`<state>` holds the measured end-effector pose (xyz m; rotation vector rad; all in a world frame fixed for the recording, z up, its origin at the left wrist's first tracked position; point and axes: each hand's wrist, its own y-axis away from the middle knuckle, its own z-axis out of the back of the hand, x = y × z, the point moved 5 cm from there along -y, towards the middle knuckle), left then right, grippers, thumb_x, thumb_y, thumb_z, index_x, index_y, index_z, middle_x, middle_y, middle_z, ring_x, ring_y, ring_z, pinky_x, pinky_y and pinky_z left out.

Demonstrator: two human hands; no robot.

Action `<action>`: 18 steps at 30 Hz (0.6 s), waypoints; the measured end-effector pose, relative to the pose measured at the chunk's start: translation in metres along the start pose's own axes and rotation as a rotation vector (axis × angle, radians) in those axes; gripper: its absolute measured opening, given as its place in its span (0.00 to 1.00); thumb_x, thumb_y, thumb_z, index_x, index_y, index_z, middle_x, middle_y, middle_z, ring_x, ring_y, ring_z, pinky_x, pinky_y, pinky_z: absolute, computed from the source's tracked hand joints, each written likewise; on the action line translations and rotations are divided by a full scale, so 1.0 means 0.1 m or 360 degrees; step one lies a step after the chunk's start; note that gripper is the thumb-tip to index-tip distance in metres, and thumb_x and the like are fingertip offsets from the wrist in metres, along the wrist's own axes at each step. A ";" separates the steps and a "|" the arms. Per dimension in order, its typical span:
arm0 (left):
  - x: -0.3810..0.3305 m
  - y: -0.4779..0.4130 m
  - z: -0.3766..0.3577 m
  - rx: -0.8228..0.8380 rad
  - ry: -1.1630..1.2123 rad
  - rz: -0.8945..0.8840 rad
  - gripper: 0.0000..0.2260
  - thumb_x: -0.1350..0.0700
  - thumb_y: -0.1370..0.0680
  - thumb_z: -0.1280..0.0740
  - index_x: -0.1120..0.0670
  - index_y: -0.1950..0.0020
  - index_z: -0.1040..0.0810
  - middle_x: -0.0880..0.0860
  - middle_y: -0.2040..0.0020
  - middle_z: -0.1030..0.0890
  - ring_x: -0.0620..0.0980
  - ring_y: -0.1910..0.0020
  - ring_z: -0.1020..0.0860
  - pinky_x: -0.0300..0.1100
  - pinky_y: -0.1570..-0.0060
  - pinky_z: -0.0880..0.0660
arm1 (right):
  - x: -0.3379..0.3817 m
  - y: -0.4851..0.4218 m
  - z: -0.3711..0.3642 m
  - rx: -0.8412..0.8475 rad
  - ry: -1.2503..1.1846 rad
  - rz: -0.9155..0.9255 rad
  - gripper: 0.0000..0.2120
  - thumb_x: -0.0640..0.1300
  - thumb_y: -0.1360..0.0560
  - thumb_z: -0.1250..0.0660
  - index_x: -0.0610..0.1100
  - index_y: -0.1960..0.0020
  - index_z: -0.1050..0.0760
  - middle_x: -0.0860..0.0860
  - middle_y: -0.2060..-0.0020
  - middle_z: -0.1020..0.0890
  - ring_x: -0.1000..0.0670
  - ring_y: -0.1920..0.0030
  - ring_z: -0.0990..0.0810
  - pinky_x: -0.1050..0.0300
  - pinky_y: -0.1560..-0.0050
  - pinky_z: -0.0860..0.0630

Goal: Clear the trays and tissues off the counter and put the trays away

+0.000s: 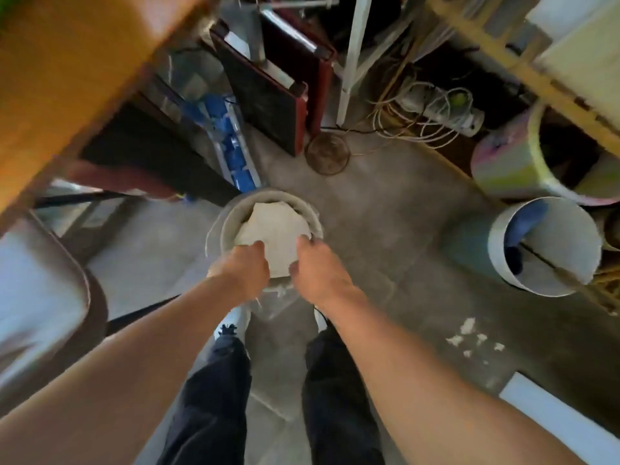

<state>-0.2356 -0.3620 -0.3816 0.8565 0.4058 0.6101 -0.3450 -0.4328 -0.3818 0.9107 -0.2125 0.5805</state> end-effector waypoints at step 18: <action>0.49 -1.60 -0.89 -0.0033 0.0551 0.0157 0.28 0.56 0.27 0.29 0.48 0.29 0.33 0.56 0.38 0.23 0.57 0.43 0.23 0.43 0.50 0.28 | -0.34 -1.52 -1.06 0.0073 -0.0002 0.0075 0.23 0.43 0.25 0.30 0.44 0.33 0.35 0.42 0.38 0.30 0.40 0.40 0.26 0.46 0.43 0.26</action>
